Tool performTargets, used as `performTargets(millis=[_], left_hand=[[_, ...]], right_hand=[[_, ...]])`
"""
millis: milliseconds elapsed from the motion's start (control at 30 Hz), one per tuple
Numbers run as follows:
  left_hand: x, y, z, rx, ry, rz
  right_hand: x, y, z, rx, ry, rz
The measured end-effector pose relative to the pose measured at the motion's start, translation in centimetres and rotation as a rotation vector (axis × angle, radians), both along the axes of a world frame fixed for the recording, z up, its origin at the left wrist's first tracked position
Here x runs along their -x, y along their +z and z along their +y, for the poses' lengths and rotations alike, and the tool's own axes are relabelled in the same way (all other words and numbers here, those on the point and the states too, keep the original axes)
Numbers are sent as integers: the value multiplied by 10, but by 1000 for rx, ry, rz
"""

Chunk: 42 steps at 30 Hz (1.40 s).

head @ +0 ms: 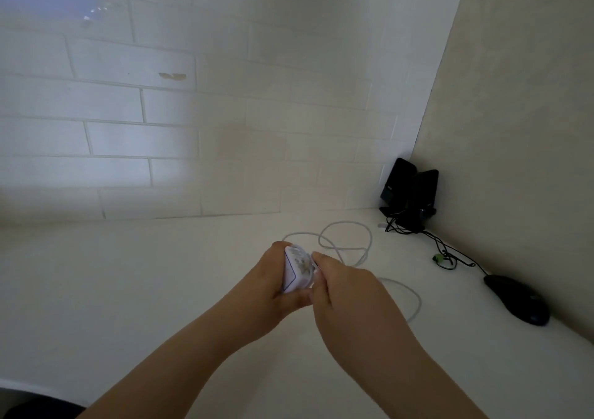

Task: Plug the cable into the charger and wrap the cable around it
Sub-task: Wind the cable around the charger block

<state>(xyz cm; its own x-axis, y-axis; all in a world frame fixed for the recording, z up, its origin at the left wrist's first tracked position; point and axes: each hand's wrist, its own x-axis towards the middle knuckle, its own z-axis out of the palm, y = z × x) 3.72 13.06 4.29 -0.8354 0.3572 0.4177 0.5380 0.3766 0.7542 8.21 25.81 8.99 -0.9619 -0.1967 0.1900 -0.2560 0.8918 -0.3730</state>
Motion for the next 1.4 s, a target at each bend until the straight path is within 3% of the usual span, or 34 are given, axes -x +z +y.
performTargets(millis=[100, 200, 333, 567, 733, 1000, 1067, 1133, 1233, 1300, 1400], left_hand=[[1, -2, 1, 135, 61, -5], [2, -3, 4, 14, 128, 73], [3, -7, -1, -119, 111, 24], [1, -20, -10, -40, -2, 21], [2, -23, -11, -73, -4, -25], [1, -19, -13, -269, -35, -94], [1, -20, -10, -317, -28, -103], [2, -20, -7, -329, -20, -91], [2, -17, -4, -310, -30, -64], [0, -14, -4, -242, -21, -44], [-3, -13, -8, -167, -7, -41]], right_hand=[[7, 0, -1, -71, -27, -79], [8, 6, -7, -13, -15, -109], [-1, 3, 2, 168, -54, 43], [25, 11, 16, 265, -71, 229], [15, 8, 5, 303, 75, 239], [-8, -10, -1, 346, 93, 263], [-14, -10, -9, 271, 80, 276], [-15, -18, -13, -36, -1, 301], [-18, -17, -13, -135, -44, 265], [-20, -11, -13, -115, -28, 229], [-19, 3, -3, 110, -29, 208]])
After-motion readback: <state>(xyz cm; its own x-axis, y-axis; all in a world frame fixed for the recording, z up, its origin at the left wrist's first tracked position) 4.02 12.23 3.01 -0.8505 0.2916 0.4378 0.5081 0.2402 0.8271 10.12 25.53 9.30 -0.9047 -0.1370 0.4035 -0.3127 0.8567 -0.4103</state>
